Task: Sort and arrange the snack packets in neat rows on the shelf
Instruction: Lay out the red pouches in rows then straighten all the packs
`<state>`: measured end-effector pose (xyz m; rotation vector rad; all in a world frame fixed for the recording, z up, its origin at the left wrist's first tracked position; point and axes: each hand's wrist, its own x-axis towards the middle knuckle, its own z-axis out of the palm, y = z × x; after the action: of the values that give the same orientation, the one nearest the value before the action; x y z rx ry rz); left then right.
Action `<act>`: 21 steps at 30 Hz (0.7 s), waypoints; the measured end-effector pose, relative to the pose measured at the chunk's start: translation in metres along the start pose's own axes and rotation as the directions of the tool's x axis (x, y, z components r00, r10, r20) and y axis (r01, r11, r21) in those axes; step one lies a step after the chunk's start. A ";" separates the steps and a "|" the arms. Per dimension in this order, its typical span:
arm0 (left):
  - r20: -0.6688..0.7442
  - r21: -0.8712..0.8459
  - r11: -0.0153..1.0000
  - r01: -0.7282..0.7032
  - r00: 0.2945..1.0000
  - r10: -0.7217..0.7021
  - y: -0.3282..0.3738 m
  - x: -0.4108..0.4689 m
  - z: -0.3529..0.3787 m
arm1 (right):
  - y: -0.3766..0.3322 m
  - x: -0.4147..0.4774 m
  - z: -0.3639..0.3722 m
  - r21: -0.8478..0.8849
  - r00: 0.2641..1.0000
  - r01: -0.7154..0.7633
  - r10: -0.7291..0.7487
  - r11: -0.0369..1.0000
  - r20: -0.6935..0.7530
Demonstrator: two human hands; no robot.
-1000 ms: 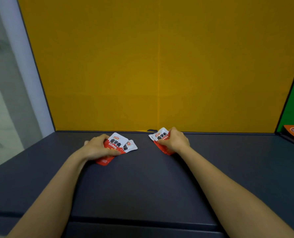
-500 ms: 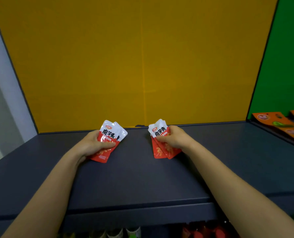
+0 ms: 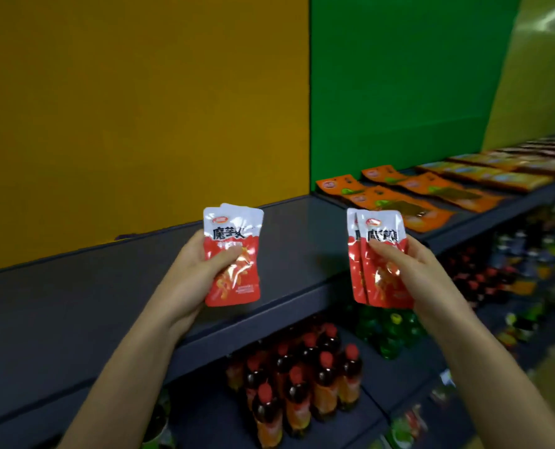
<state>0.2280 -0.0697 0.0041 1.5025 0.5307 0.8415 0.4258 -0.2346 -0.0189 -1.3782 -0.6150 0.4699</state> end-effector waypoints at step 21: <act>0.581 0.176 0.933 0.314 0.733 -0.355 -0.168 -0.001 0.444 | 0.093 -0.093 -0.437 0.044 0.705 -0.190 0.168 0.981 -0.689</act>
<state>0.5933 -0.3353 -0.1436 1.5699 0.3272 0.0294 0.6442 -0.6106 -0.1570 -1.5189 0.1391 0.0637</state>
